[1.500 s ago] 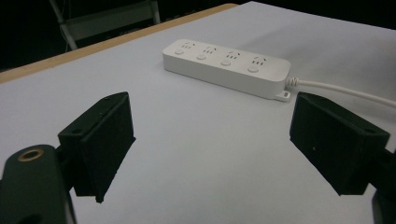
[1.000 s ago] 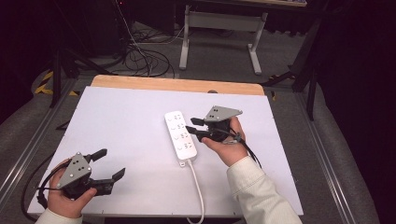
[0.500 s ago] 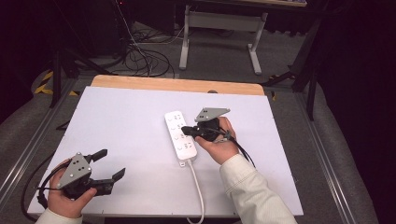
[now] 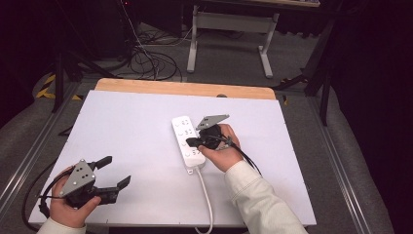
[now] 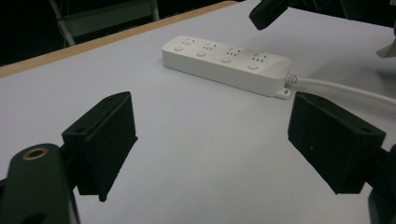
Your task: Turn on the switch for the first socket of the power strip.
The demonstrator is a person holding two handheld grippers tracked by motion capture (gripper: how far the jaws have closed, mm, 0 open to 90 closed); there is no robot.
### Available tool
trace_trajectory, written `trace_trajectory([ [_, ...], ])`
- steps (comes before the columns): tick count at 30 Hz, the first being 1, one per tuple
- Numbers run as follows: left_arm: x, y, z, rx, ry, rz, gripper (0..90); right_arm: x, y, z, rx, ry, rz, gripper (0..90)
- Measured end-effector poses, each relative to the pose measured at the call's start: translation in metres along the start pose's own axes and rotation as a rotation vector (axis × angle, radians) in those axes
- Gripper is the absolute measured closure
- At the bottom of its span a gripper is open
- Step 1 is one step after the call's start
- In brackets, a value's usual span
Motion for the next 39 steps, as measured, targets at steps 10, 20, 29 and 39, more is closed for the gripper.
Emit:
trace_trajectory([
  [10, 0.0, 0.0, 0.0, 0.002, 0.001, -0.001, 15.7, -0.019, -0.001, -0.005, 0.008, -0.077, -0.007, 90.0],
  [20, 0.0, 0.0, 0.0, 0.0, -0.002, -0.001, 15.7, -0.027, -0.003, -0.009, 0.006, -0.108, -0.003, 90.0],
  [29, 0.0, 0.0, 0.0, 0.001, -0.002, -0.002, 15.7, -0.031, -0.003, -0.011, 0.004, -0.137, -0.012, 90.0],
  [39, 0.0, 0.0, 0.0, 0.001, -0.002, -0.001, 15.7, -0.034, -0.003, -0.012, 0.004, -0.149, -0.016, 90.0],
])
Point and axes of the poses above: each handheld gripper's, and its own axes: x roughly backward along the jaws, z roughly out of its top, y roughly to its right, the point moved 4 cm from there along -x, roughly forward along the jaws, and after that the axes turned 12 degrees about -y, right-handed, at the moved point
